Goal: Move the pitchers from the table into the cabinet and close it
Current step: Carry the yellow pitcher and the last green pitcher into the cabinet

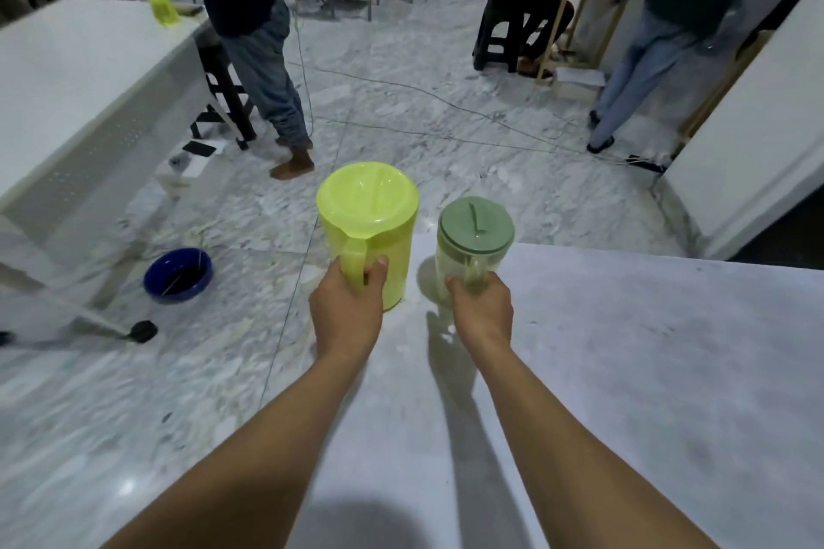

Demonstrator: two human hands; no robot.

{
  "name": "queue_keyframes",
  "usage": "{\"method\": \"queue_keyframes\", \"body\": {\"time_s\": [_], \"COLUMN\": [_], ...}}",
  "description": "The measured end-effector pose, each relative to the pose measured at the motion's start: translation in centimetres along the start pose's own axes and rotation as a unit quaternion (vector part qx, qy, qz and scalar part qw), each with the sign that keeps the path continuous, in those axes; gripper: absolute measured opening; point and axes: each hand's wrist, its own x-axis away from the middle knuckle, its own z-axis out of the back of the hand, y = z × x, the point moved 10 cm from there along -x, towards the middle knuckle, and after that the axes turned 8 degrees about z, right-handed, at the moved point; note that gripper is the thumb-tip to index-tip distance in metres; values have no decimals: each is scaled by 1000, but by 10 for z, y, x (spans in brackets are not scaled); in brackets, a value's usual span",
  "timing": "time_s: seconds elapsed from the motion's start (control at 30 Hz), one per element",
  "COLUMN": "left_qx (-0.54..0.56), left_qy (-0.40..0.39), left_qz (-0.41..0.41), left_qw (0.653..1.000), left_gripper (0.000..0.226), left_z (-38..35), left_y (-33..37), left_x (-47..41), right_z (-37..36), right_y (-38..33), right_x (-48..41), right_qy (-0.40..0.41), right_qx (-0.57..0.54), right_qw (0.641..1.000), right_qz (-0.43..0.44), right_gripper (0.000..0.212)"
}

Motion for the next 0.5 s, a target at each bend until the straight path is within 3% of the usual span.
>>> {"method": "queue_keyframes", "body": {"time_s": [0.5], "left_qx": [96], "left_qy": [2], "left_qz": [2], "left_qw": [995], "left_gripper": [50], "left_z": [16], "left_y": [40], "left_x": [-4], "right_z": [25], "right_y": [-37], "right_x": [-2], "right_qy": [26], "right_qx": [-27], "right_qw": [997], "right_qz": [63], "right_gripper": [15]}}
